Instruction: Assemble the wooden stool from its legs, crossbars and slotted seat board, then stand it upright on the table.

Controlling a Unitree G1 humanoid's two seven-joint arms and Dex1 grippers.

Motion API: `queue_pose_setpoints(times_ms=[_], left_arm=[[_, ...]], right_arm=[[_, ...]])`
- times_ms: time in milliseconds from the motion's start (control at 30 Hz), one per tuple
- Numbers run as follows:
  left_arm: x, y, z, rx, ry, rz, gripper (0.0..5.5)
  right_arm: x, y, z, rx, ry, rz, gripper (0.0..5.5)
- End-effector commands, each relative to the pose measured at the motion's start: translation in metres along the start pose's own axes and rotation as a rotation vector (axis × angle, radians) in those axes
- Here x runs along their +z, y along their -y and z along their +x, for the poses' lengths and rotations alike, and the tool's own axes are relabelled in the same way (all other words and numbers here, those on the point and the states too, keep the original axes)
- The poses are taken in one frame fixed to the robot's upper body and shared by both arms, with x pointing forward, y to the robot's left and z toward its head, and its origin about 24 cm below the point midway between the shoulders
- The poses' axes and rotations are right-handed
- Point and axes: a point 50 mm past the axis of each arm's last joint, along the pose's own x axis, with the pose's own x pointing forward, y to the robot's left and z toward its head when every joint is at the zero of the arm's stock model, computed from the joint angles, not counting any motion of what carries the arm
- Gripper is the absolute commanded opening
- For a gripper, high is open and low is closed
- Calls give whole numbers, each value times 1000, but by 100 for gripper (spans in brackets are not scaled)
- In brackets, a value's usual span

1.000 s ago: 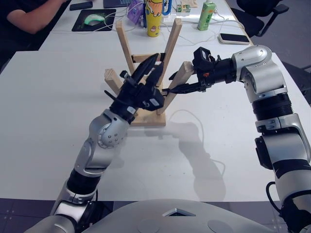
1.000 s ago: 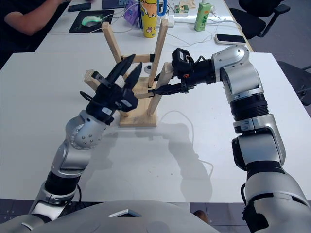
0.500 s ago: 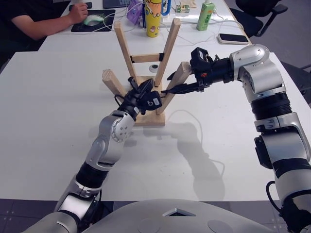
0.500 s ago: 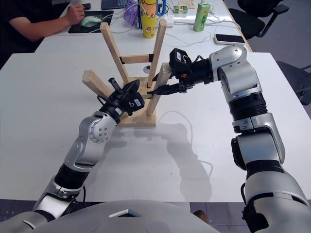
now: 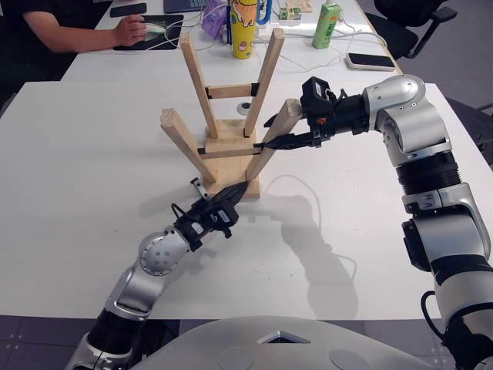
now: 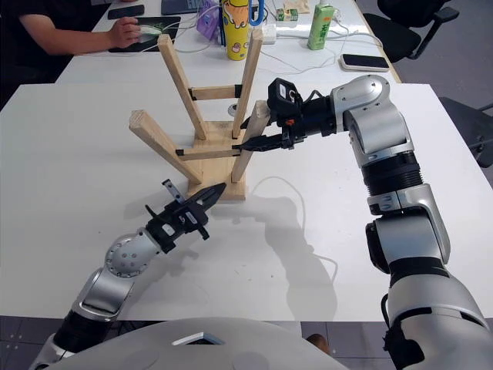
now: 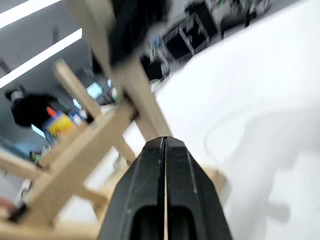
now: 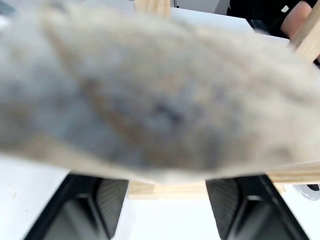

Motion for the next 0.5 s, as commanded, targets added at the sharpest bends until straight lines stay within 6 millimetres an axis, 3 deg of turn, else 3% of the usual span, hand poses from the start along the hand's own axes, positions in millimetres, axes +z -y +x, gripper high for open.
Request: queue_pose_setpoints(times_ms=[33, 233, 400, 500], left_arm=[[-23, -2, 9, 57, -118, -11, 0], [-54, 13, 10, 10, -313, -36, 0], [-61, 18, 8, 2, -364, -65, 0], [-73, 24, 7, -31, -440, -116, 0]], right_arm=[[-30, -9, 13, 22, -42, 123, 204], [-28, -9, 17, 31, -17, 121, 204], [-30, -11, 18, 30, 18, 132, 204], [-33, -16, 23, 32, 132, 199, 204]])
